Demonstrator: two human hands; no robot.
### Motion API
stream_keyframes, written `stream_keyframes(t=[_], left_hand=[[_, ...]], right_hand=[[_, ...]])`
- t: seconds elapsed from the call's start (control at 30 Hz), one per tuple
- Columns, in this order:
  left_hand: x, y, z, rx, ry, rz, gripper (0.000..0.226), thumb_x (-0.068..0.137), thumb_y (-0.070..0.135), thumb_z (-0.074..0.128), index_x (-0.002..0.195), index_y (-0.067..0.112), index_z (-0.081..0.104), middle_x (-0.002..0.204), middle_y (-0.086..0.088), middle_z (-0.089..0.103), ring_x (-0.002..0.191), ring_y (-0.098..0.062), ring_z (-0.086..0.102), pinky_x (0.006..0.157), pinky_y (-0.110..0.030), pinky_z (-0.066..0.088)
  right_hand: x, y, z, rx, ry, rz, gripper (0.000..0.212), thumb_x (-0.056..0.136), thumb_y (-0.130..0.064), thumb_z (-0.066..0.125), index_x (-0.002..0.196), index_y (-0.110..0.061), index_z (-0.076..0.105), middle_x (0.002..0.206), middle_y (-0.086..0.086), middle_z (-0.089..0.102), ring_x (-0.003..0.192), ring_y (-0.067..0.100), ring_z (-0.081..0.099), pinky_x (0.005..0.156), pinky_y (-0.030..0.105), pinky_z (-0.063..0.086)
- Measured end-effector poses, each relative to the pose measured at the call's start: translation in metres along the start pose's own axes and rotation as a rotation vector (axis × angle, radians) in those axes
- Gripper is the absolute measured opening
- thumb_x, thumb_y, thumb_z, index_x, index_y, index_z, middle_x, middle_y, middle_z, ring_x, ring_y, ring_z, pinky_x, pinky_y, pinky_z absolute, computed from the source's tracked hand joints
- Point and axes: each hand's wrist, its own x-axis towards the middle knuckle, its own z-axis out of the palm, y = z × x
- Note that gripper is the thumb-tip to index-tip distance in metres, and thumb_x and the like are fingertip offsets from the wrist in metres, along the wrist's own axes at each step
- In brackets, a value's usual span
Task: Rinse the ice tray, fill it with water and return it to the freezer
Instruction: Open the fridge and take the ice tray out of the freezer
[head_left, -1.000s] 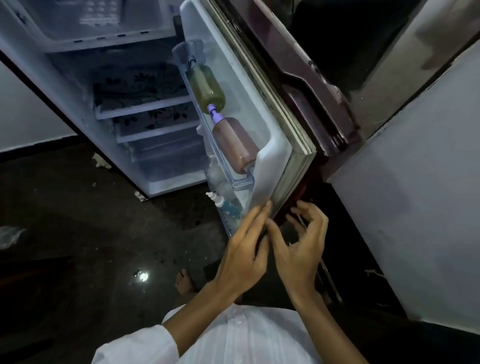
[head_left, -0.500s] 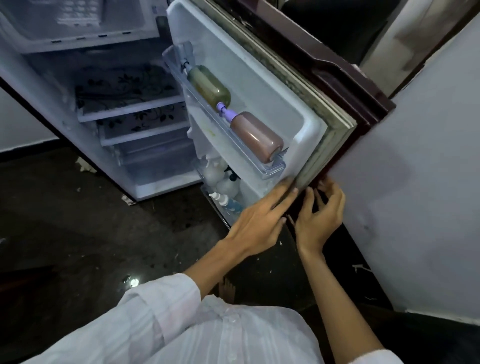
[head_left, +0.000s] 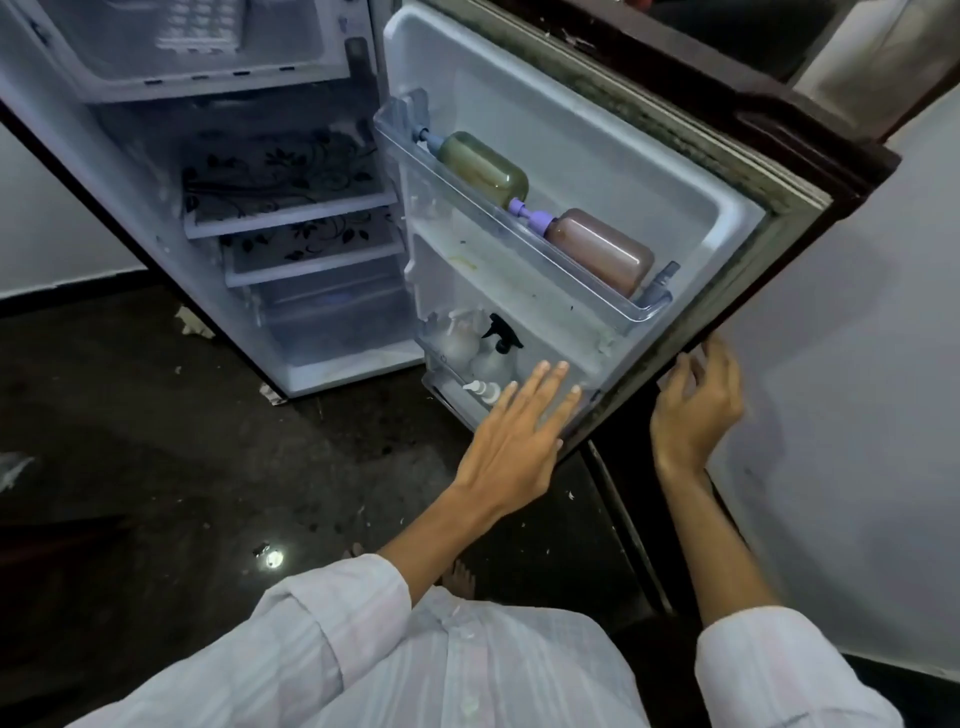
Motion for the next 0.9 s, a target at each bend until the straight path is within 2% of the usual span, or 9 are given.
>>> stream_keyframes(t=[0.1,0.17,0.23,0.33,0.47,0.57,0.67,0.73,0.9], left_hand=[[-0.005,-0.014,-0.002,0.101,0.026,-0.096,0.064,0.096,0.024,0.054,0.154,0.010,0.032,0.165,-0.016,0.018,0.153,-0.032,0.015,0.121,-0.052,0.026],[-0.011,-0.028,-0.003,0.137,0.021,-0.178,0.065,0.098,0.030,0.051,0.156,0.012,0.029,0.166,-0.015,0.016,0.154,-0.031,0.011,0.122,-0.053,0.023],[-0.019,-0.045,-0.006,0.165,0.001,-0.253,0.066,0.099,0.034,0.052,0.157,0.014,0.027,0.166,-0.015,0.014,0.154,-0.030,0.010,0.121,-0.054,0.023],[-0.032,-0.069,-0.015,0.204,-0.007,-0.349,0.067,0.097,0.034,0.056,0.156,0.015,0.030,0.165,-0.015,0.019,0.154,-0.030,0.014,0.120,-0.055,0.026],[-0.044,-0.099,-0.032,0.241,0.016,-0.451,0.067,0.096,0.035,0.056,0.155,0.014,0.032,0.165,-0.015,0.020,0.153,-0.030,0.016,0.120,-0.056,0.024],[-0.049,-0.123,-0.045,0.268,0.037,-0.530,0.063,0.099,0.040,0.046,0.155,0.015,0.031,0.165,-0.014,0.020,0.153,-0.030,0.015,0.120,-0.056,0.023],[-0.050,-0.150,-0.060,0.287,0.063,-0.619,0.064,0.100,0.046,0.030,0.156,0.017,0.031,0.165,-0.013,0.021,0.153,-0.030,0.016,0.119,-0.056,0.024],[-0.050,-0.171,-0.071,0.299,0.079,-0.658,0.065,0.100,0.048,0.027,0.156,0.017,0.030,0.165,-0.013,0.020,0.153,-0.030,0.016,0.120,-0.056,0.023],[-0.042,-0.229,-0.102,0.332,0.097,-0.707,0.066,0.100,0.049,0.025,0.158,0.017,0.025,0.166,-0.012,0.017,0.154,-0.030,0.015,0.120,-0.056,0.020]], right_hand=[[-0.039,-0.012,0.008,-0.082,-0.152,-0.108,0.036,0.099,-0.009,0.056,0.134,-0.002,0.057,0.136,0.017,0.053,0.126,0.016,0.049,0.107,0.005,0.026],[-0.066,-0.020,0.021,-0.161,-0.322,-0.195,0.043,0.099,-0.019,0.058,0.140,-0.005,0.051,0.143,0.016,0.048,0.133,0.023,0.044,0.113,0.020,0.027],[-0.087,-0.023,0.039,-0.291,-0.478,-0.267,0.058,0.100,-0.036,0.054,0.149,-0.009,0.039,0.155,0.015,0.038,0.145,0.027,0.032,0.117,0.036,0.026],[-0.102,-0.029,0.067,-0.412,-0.618,-0.351,0.071,0.100,-0.053,0.044,0.156,-0.013,0.027,0.163,0.013,0.024,0.152,0.028,0.016,0.118,0.048,0.025],[-0.108,-0.051,0.103,-0.441,-0.731,-0.442,0.077,0.099,-0.062,0.030,0.160,-0.016,0.015,0.167,0.009,0.009,0.155,0.025,-0.001,0.120,0.051,0.018],[-0.107,-0.073,0.131,-0.412,-0.801,-0.493,0.080,0.098,-0.065,0.022,0.160,-0.016,0.010,0.168,0.008,0.001,0.154,0.024,-0.006,0.122,0.054,0.014],[-0.104,-0.099,0.161,-0.366,-0.832,-0.553,0.080,0.099,-0.064,0.027,0.159,-0.016,0.009,0.168,0.008,0.000,0.154,0.024,-0.007,0.122,0.053,0.011],[-0.100,-0.117,0.183,-0.342,-0.841,-0.594,0.079,0.099,-0.062,0.032,0.160,-0.015,0.012,0.168,0.009,0.002,0.154,0.025,-0.006,0.122,0.055,0.013],[-0.084,-0.169,0.240,-0.295,-0.826,-0.672,0.080,0.099,-0.063,0.027,0.160,-0.014,0.014,0.168,0.009,0.002,0.155,0.025,-0.004,0.121,0.055,0.015]])
